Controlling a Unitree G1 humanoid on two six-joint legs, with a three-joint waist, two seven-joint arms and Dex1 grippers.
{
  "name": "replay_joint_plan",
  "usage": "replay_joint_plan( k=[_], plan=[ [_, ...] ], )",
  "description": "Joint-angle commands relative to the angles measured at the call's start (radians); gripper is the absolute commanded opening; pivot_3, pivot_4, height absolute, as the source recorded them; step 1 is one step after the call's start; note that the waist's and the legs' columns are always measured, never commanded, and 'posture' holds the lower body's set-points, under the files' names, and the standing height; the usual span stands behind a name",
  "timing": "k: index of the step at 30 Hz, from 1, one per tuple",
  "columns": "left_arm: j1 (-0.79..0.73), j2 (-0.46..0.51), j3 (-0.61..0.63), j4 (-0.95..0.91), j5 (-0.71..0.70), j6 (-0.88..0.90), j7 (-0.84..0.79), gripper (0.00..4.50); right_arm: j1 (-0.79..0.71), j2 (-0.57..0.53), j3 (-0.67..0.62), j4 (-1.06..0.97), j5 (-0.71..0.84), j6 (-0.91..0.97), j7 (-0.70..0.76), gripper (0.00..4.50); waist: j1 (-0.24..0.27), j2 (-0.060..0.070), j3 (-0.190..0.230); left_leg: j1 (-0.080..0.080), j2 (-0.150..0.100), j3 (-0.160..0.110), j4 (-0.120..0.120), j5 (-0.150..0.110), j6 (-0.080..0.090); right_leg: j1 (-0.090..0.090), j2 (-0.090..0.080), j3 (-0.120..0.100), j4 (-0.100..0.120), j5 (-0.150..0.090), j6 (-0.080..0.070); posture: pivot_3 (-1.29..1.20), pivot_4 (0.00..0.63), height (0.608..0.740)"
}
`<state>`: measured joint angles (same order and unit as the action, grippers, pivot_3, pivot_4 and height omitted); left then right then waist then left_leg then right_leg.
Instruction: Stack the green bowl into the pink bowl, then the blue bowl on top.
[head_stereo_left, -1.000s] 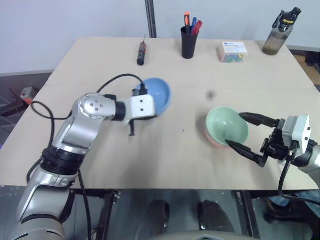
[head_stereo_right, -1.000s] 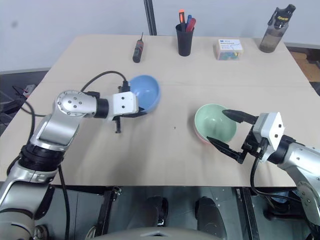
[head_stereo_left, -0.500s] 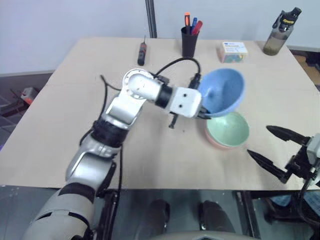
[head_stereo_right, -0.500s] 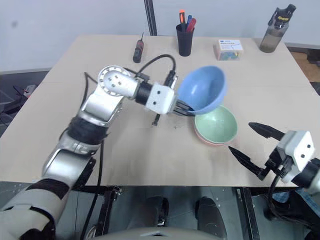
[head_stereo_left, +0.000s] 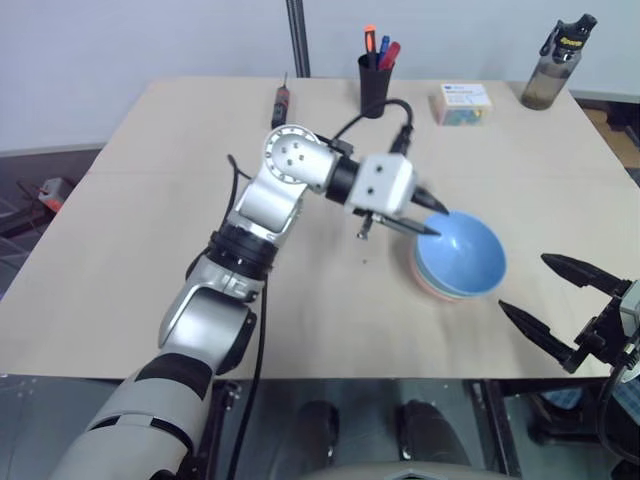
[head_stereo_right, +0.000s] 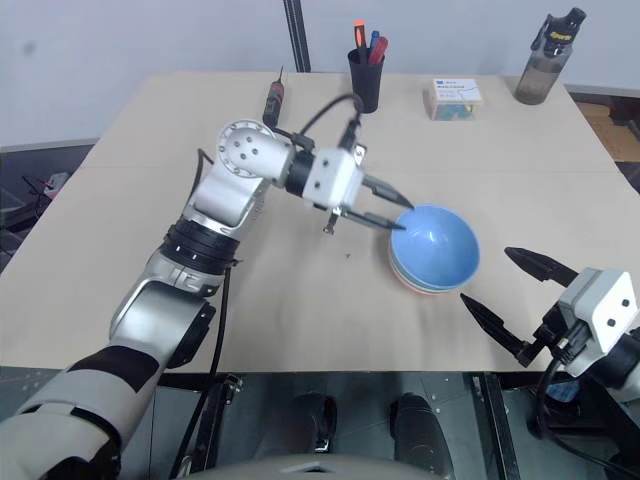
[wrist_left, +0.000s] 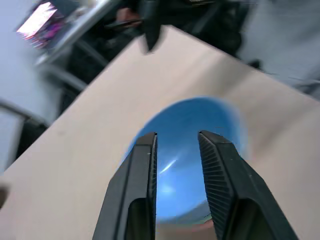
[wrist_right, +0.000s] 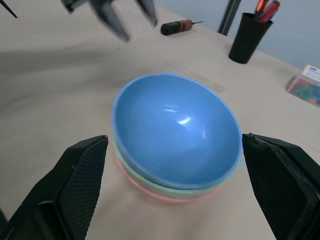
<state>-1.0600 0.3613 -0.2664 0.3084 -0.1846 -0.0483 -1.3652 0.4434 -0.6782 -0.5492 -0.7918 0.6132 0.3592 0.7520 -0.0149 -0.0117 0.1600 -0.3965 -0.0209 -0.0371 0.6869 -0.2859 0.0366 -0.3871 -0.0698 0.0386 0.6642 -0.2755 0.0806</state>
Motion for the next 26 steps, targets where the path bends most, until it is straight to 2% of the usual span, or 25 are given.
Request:
replay_joint_plan(
  k=[1,4,7,10,11,12,17,22,26],
  plan=[
    [0.059,0.040,0.146,-0.024,-0.069,0.144,0.146,1.42,-0.032,-0.028,0.023,0.040,-0.046,0.003,-0.013,4.50,-0.002,0.000,0.000,0.000,0.000,0.001,0.000,0.000,0.000,0.000,0.000,0.001,0.000,0.000,0.000,0.00,0.150,0.740],
    [0.198,0.111,0.232,-0.125,-0.115,0.319,0.231,1.42,-0.061,-0.069,0.041,0.115,-0.089,-0.001,0.017,4.50,-0.003,0.001,-0.001,0.001,0.001,0.001,0.000,0.000,0.000,0.000,0.000,0.001,0.001,0.000,0.000,0.00,0.150,0.740],
    [0.375,0.189,0.290,-0.268,-0.205,0.409,0.198,2.26,-0.086,-0.107,0.023,0.215,-0.114,-0.030,0.068,4.50,-0.002,0.001,-0.001,0.001,0.001,0.001,-0.001,0.000,-0.001,-0.001,0.000,0.001,0.000,0.000,0.000,0.00,0.150,0.740],
    [0.513,0.253,0.329,-0.394,-0.216,0.422,0.222,3.20,-0.089,-0.131,-0.013,0.288,-0.103,-0.059,0.136,4.50,0.031,0.000,0.000,-0.001,0.001,-0.001,0.000,0.002,-0.003,-0.001,-0.001,-0.001,-0.001,0.000,0.000,0.00,0.150,0.740],
    [0.578,0.260,0.387,-0.442,-0.233,0.432,0.267,3.76,-0.084,-0.146,-0.046,0.317,-0.094,-0.063,0.174,4.50,0.031,0.000,0.000,-0.001,0.001,-0.002,0.000,0.001,-0.002,0.001,-0.002,-0.002,-0.001,0.000,0.000,0.00,0.150,0.740],
    [0.639,0.275,0.440,-0.476,-0.252,0.429,0.277,3.92,-0.080,-0.161,-0.081,0.337,-0.080,-0.063,0.207,4.50,0.027,0.002,-0.001,-0.001,0.001,-0.002,0.000,0.001,-0.001,0.001,-0.002,-0.002,-0.001,0.000,0.000,0.00,0.150,0.740],
    [0.832,0.406,0.561,-0.565,-0.314,0.469,0.231,3.92,-0.071,-0.217,-0.200,0.400,-0.037,-0.049,0.304,4.50,0.018,0.003,-0.002,0.001,0.004,0.001,-0.003,0.000,0.000,0.000,-0.001,0.001,-0.002,0.000,0.000,0.00,0.150,0.740],
    [0.924,0.499,0.637,-0.581,-0.402,0.492,0.146,3.92,-0.073,-0.281,-0.257,0.465,-0.042,-0.042,0.391,4.50,0.027,0.003,-0.001,0.010,0.003,0.002,-0.003,-0.001,0.001,0.010,-0.003,0.000,-0.004,0.000,-0.001,0.00,0.150,0.740],
    [0.951,0.553,0.637,-0.586,-0.428,0.502,0.105,3.92,-0.106,-0.311,-0.259,0.491,-0.022,-0.020,0.419,4.50,0.025,0.003,-0.001,0.011,0.004,0.003,-0.005,-0.001,0.001,0.010,-0.002,0.002,-0.004,0.000,-0.001,0.00,0.150,0.740]
  ],
)
